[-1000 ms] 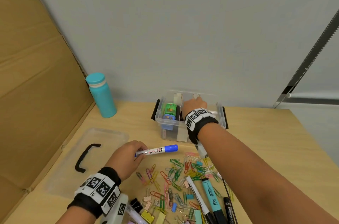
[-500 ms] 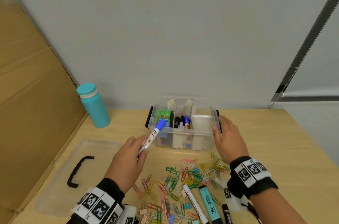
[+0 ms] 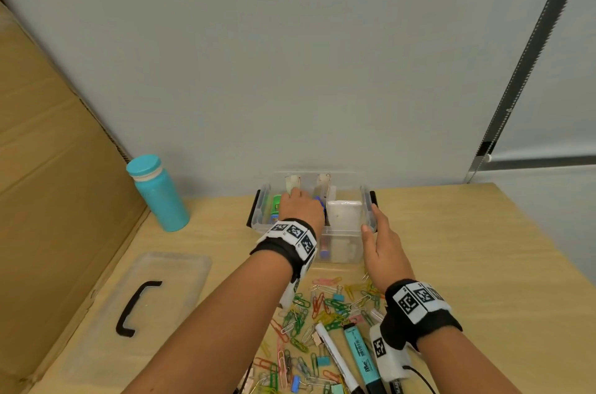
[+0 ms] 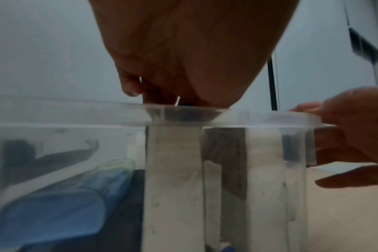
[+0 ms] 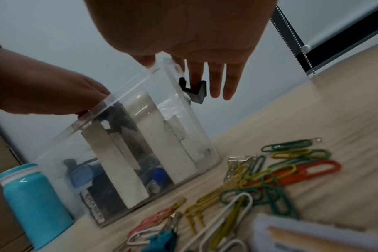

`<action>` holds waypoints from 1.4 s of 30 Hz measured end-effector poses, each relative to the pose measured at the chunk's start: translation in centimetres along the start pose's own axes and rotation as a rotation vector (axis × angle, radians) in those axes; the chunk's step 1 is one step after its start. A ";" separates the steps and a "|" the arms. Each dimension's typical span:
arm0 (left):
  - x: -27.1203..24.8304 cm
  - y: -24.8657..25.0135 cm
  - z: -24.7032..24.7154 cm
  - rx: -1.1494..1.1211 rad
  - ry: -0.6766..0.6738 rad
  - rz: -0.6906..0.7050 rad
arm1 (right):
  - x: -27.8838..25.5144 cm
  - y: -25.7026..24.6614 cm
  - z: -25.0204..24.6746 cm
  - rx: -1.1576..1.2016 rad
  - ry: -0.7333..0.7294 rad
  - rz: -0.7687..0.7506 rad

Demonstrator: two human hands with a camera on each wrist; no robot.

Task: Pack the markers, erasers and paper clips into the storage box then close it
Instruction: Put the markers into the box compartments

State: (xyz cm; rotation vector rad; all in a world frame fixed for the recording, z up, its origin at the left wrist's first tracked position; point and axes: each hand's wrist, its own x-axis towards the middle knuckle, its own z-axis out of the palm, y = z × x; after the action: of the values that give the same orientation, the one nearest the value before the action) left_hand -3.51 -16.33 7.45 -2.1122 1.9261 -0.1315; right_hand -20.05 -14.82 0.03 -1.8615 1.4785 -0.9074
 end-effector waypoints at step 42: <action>-13.9 -2.0 8.0 -0.379 0.044 0.460 | -6.0 -4.9 -7.8 -0.183 -0.247 -0.227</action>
State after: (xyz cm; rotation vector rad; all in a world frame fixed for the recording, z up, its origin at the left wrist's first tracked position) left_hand -1.10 -1.29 1.98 -1.8066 2.5693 0.3052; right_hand -24.43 -8.15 7.61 -2.2205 1.2520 -0.6286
